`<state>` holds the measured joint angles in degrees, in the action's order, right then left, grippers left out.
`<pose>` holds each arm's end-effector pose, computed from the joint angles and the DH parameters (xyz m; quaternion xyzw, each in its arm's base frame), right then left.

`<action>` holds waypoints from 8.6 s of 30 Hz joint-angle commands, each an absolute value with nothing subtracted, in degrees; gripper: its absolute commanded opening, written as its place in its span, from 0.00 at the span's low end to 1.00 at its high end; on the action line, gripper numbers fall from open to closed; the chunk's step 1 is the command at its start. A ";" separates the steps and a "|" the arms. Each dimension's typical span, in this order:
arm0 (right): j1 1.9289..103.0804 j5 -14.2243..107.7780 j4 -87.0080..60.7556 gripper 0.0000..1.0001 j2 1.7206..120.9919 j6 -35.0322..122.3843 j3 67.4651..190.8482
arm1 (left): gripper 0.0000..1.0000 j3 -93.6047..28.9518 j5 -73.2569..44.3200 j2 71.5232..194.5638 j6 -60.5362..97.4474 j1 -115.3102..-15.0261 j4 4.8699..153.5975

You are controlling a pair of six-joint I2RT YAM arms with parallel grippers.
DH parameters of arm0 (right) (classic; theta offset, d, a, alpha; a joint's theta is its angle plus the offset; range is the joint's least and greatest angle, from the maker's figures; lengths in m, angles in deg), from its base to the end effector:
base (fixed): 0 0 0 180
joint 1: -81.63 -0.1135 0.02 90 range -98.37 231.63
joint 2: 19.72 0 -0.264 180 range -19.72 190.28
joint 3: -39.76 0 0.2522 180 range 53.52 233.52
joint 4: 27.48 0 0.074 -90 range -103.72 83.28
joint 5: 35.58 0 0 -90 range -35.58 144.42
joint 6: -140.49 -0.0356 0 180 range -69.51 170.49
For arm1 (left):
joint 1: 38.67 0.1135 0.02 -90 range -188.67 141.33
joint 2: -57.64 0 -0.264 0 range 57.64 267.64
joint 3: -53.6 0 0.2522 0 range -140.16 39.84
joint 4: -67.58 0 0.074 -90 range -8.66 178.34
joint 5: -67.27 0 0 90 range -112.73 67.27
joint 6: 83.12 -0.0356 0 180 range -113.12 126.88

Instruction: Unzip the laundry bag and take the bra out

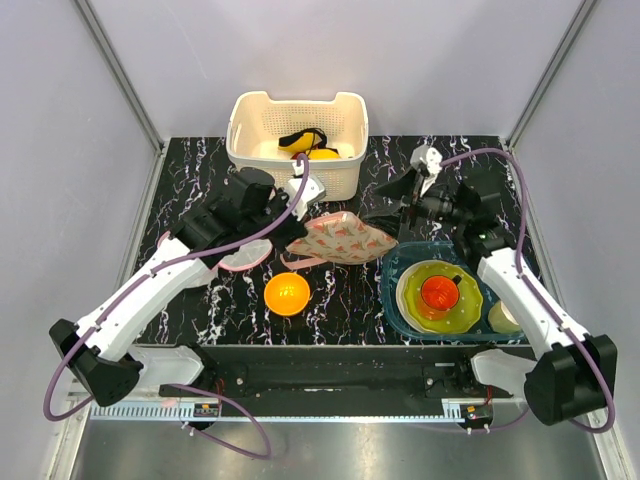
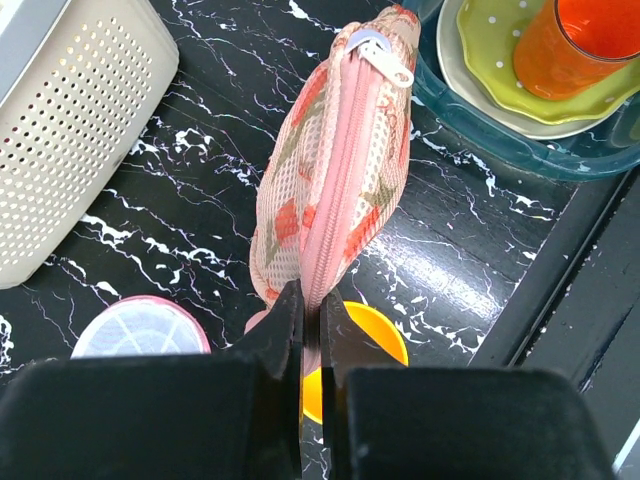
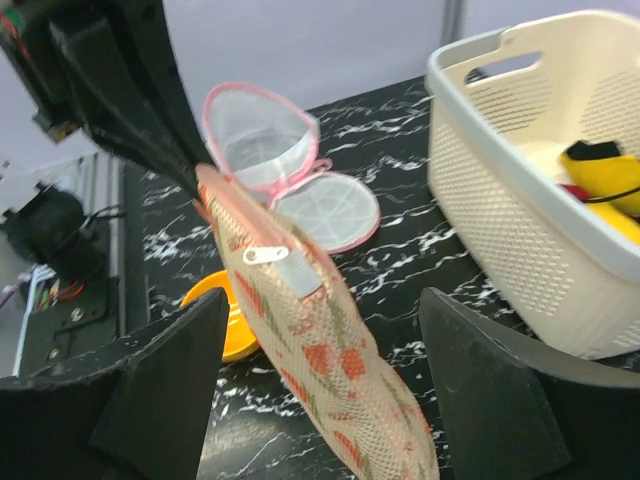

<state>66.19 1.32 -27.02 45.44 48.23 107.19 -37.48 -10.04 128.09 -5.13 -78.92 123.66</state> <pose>0.2396 0.0957 0.3661 -0.3903 0.5815 0.4062 0.5870 0.1905 -0.1715 0.3881 0.4345 0.7708 -0.2064 0.4177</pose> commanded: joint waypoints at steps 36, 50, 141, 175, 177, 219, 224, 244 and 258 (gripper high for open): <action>45.43 28.21 -24.02 0.00 57.97 55.67 114.16 | 0.79 -56.13 -5.78 124.70 21.72 -65.91 130.11; 36.63 47.21 -24.43 0.00 57.89 60.51 116.11 | 0.59 -27.23 9.01 116.79 55.38 -65.74 99.28; 31.45 39.12 -29.45 0.00 58.41 71.32 102.39 | 0.00 -21.77 29.57 132.43 41.07 -58.80 101.02; 31.45 47.91 -26.38 0.00 52.26 59.46 97.03 | 0.32 -13.85 24.91 122.49 48.01 -53.34 98.65; 31.53 47.39 -26.47 0.00 52.52 59.80 97.20 | 0.52 -14.91 24.29 124.51 48.01 -55.27 98.56; 31.53 48.62 -22.16 0.00 53.75 61.30 98.87 | 0.00 -18.34 18.49 137.27 51.44 -63.28 98.30; 31.53 49.14 -22.25 0.00 53.84 61.04 98.96 | 0.00 -18.51 17.96 137.18 49.51 -63.28 99.88; 31.53 48.97 -22.60 0.00 54.63 60.42 99.23 | 0.17 -17.02 20.51 136.39 49.59 -63.98 98.48; 31.53 51.42 -22.95 0.00 53.32 59.99 98.44 | 0.00 -15.97 12.80 131.65 51.35 -62.23 99.52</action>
<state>31.13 47.98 -21.34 54.60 60.88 97.38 -16.34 17.69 136.68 50.45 -63.71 100.15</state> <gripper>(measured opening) 0.025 0.005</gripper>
